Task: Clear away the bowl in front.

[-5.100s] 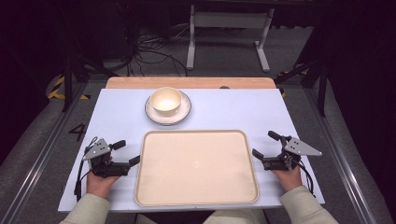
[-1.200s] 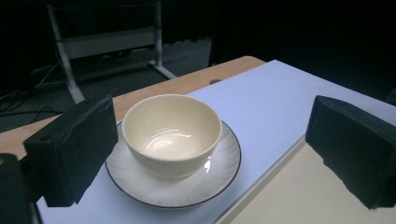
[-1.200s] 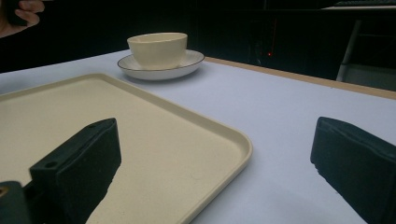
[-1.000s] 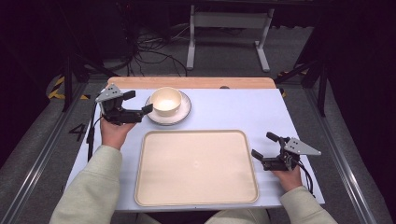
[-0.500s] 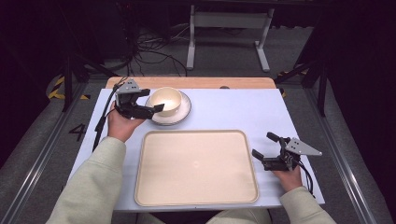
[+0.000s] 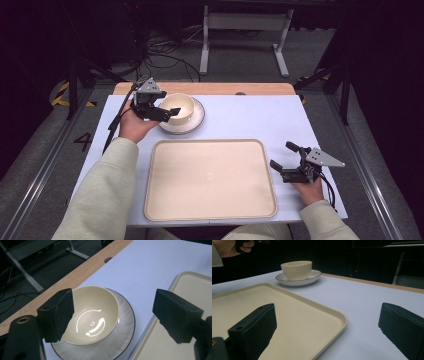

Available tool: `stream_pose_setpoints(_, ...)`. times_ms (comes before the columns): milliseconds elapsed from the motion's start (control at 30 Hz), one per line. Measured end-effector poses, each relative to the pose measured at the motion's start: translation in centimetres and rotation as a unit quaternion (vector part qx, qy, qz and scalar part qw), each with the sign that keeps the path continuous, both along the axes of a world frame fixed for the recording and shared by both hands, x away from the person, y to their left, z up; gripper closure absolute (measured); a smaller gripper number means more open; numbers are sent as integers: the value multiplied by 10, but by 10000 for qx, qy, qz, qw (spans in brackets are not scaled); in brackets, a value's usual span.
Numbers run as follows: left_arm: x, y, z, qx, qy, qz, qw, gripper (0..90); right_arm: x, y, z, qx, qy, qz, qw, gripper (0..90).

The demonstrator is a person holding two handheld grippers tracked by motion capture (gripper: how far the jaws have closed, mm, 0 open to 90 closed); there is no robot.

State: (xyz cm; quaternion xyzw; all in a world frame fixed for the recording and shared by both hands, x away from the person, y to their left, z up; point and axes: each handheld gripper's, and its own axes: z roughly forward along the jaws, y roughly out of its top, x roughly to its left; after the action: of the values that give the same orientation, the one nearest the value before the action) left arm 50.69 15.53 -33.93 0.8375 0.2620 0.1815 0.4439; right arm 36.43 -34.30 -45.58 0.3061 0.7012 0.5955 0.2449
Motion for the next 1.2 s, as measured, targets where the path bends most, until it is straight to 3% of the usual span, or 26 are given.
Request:
stream_pose_setpoints(267, 10, -3, -5, -35, 95, -128, 9999, 287, 0, 0, 0, 9, -22, -17, 10000, 20)
stream_pose_setpoints(533, 23, -8, -14, 180, 313, -148, 9992, 298, -1, 0, 0, 28, -24, -36, 10000, 20)
stream_pose_setpoints(733, 32, -20, -25, 466, 600, -176, 9970, 265, -1, 0, 0, 35, -26, -41, 10000, 20)
stream_pose_setpoints(900, 34, -28, -30, 619, 695, -200, 9955, 262, -1, 0, 0, 29, -29, -39, 10000, 20)
stream_pose_setpoints(1200, 41, -33, -42, 766, 960, -282, 9920, 292, -1, 0, 0, 31, -29, -30, 10000, 20)
